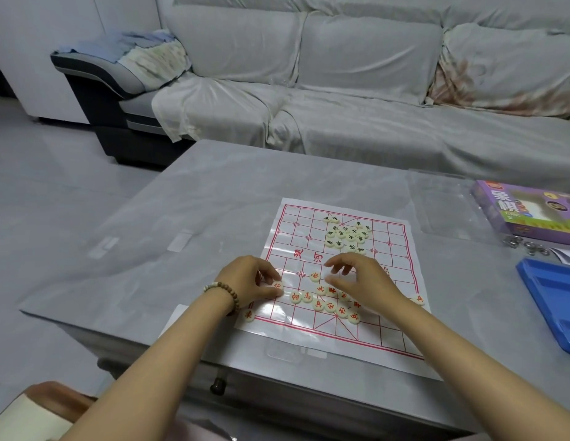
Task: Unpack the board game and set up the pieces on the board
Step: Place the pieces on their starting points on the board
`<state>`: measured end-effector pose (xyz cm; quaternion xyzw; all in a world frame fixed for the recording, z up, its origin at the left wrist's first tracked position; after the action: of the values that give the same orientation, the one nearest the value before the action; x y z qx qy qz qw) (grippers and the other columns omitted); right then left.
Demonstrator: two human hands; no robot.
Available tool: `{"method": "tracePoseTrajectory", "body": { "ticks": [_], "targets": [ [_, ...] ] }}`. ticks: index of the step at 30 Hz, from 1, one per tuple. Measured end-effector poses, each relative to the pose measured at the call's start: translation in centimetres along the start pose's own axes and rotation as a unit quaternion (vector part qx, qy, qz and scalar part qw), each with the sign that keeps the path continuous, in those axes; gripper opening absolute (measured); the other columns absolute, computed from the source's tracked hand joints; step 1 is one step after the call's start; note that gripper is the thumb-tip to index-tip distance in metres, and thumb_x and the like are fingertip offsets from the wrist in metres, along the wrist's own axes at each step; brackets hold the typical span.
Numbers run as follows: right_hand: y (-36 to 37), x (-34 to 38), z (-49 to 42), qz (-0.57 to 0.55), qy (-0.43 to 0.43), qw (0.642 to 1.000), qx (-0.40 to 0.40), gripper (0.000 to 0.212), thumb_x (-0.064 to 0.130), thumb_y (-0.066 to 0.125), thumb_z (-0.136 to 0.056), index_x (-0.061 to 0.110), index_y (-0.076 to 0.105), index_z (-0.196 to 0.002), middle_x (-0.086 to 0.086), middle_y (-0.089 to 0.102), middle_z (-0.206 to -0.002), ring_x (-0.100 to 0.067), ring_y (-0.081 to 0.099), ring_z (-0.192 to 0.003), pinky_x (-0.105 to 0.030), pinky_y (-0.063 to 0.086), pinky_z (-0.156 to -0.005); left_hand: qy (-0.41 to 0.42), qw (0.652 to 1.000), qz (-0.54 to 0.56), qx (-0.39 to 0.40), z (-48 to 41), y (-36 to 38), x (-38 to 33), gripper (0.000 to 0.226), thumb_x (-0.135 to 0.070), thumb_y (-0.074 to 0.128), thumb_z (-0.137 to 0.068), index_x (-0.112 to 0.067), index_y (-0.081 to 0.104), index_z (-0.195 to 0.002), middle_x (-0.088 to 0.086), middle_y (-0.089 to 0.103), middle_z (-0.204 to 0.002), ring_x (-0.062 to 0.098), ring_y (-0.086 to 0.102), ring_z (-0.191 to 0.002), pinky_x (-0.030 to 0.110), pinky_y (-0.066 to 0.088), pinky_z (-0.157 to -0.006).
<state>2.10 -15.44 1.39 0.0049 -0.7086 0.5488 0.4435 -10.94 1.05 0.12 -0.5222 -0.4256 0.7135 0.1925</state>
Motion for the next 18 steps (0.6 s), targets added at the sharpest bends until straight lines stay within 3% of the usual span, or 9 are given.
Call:
{"method": "tracePoseTrajectory", "body": {
  "ticks": [4, 12, 15, 18],
  "targets": [
    [0.9, 0.8, -1.3, 0.020, 0.005, 1.000, 0.014, 0.026, 0.030, 0.067, -0.086, 0.022, 0.064, -0.110, 0.011, 0.060, -0.091, -0.010, 0.056, -0.087, -0.028, 0.050, -0.080, 0.006, 1.000, 0.001, 0.002, -0.1, 0.1, 0.1, 0.032, -0.042, 0.074, -0.074, -0.025, 0.069, -0.100, -0.009, 0.063, -0.089, 0.009, 0.057, -0.083, 0.019, 0.049, -0.073],
    [2.3, 1.8, -2.9, 0.117, 0.000, 0.993, 0.024, 0.017, 0.033, 0.067, -0.084, 0.021, 0.065, -0.096, 0.005, 0.060, -0.091, -0.012, 0.054, -0.081, -0.025, 0.046, -0.070, 0.006, 0.999, -0.032, 0.008, -0.3, 0.1, -0.1, 0.035, -0.044, 0.072, -0.075, -0.027, 0.067, -0.104, -0.010, 0.062, -0.092, 0.009, 0.057, -0.085, 0.021, 0.051, -0.076],
    [1.3, 1.5, -2.4, 0.066, -0.005, 0.998, 0.017, 0.015, 0.025, 0.067, -0.085, 0.020, 0.068, -0.100, 0.008, 0.061, -0.093, -0.011, 0.056, -0.085, -0.022, 0.047, -0.073, 0.006, 0.998, -0.067, 0.020, -0.2, 0.1, -0.4, 0.043, -0.050, 0.069, -0.075, -0.029, 0.062, -0.112, -0.011, 0.062, -0.095, 0.009, 0.056, -0.085, 0.022, 0.051, -0.078],
    [-2.3, 0.7, -0.8, -0.019, 0.002, 0.999, -0.051, 0.018, 0.021, 0.068, -0.085, 0.020, 0.066, -0.103, 0.010, 0.063, -0.098, -0.006, 0.058, -0.087, -0.012, 0.044, -0.073, 0.009, 0.994, -0.109, -0.002, -0.2, -0.2, -1.4, 0.049, -0.054, 0.063, -0.079, -0.029, 0.057, -0.121, -0.009, 0.064, -0.105, 0.008, 0.055, -0.088, 0.024, 0.050, -0.082]
  ]
}}
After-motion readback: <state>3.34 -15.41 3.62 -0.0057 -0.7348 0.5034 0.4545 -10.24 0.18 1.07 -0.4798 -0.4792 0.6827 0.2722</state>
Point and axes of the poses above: each hand's wrist, its own z-axis away from the middle knuckle, its own y-axis out of the palm, x = y × z, the point moved 6 cm from there along -z, towards the middle knuckle
